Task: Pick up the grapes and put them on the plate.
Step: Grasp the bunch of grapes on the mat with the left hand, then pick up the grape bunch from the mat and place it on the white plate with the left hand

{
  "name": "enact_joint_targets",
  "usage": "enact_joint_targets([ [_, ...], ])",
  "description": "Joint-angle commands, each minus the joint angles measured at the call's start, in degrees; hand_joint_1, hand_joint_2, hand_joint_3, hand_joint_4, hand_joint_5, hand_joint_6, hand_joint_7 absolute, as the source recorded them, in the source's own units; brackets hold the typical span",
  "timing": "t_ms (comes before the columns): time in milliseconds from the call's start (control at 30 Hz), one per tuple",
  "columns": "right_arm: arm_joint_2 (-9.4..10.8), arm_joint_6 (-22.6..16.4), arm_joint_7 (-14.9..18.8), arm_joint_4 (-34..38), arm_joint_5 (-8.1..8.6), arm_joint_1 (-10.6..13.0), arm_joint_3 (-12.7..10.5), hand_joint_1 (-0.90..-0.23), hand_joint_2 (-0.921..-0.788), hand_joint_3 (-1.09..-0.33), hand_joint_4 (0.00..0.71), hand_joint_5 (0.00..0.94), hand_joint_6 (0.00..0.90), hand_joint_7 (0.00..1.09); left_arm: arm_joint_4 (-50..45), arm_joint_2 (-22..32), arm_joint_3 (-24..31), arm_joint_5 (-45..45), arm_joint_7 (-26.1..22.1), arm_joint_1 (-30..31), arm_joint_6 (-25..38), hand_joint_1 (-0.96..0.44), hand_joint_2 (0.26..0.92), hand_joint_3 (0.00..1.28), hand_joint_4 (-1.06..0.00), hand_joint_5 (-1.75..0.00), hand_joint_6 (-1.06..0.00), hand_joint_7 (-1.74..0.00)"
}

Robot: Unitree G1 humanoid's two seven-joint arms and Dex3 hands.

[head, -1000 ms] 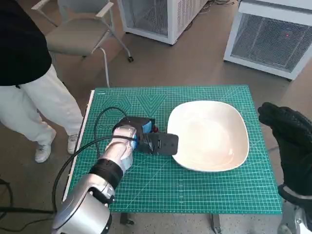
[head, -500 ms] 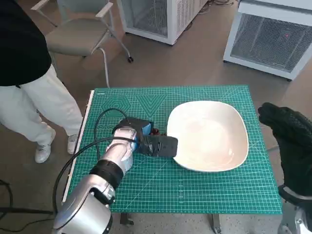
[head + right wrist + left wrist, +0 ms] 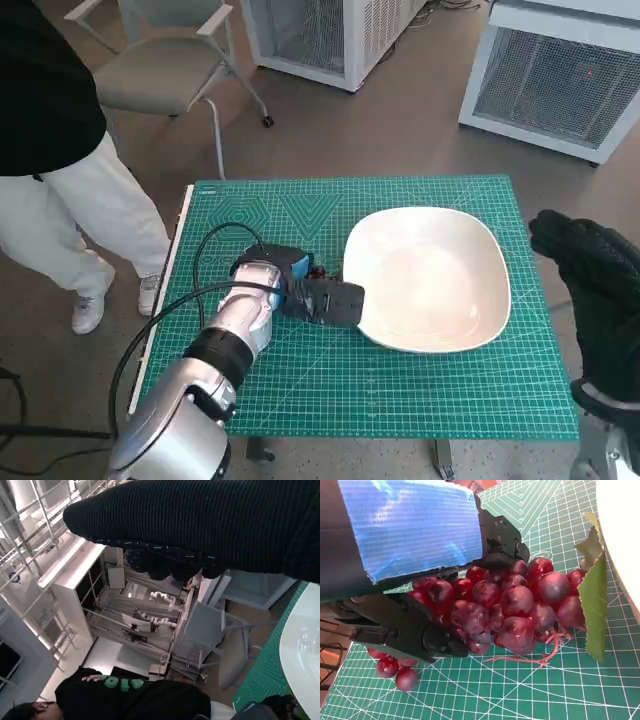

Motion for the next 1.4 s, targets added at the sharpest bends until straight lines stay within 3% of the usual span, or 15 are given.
enact_joint_targets([
  [33, -0.11, 0.94, -0.27, 0.25, -0.25, 1.05, -0.27, -0.624, -0.921, -0.689, 0.354, 0.01, -0.001, 0.7, 0.21, 0.02, 0.37, -0.32, 2.4, 0.26, -0.37, 0.35, 0.713, 0.72, -0.36, -1.72, -0.43, -0.02],
  [133, -0.08, 0.95, -0.31, 0.14, -0.31, 1.07, -0.23, -0.625, -0.921, -0.69, 0.354, 0.01, -0.001, 0.7, 0.23, -0.09, 0.61, -0.44, 4.92, 0.78, -0.47, 0.36, 0.723, 0.75, -0.33, -1.73, -0.47, -0.04],
  [400, -0.24, 0.95, -0.14, 0.14, -0.18, 1.14, -0.39, -0.626, -0.921, -0.69, 0.353, 0.01, -0.001, 0.7, -0.2, -0.01, 0.72, -0.55, 9.66, 2.23, -1.48, 0.36, 0.767, 0.68, -0.33, -1.69, -0.51, -0.03],
  [600, -0.2, 0.99, -0.09, 0.02, -0.11, 1.28, -0.35, -0.626, -0.921, -0.69, 0.353, 0.01, -0.001, 0.7, -0.28, 0.27, 0.9, -0.89, 9.57, 2.31, -2.18, 0.36, 0.77, 0.65, -0.35, -1.67, -0.48, -0.02],
  [1067, -0.15, 1.08, -0.03, -0.29, 0.08, 1.62, -0.38, -0.626, -0.921, -0.688, 0.353, 0.011, -0.001, 0.7, -0.37, 0.45, 1.64, -1.46, 9.2, 2.36, -2.47, 0.37, 0.706, 0.77, -0.36, -1.71, -0.41, 0.0],
  [1400, -0.03, 1.11, -0.18, -0.62, 0.04, 1.84, -0.35, -0.626, -0.921, -0.688, 0.353, 0.011, -0.001, 0.71, -0.48, 0.33, 2.12, -1.51, 8.95, 2.47, -2.15, 0.37, 0.696, 0.8, -0.35, -1.73, -0.43, -0.01],
])
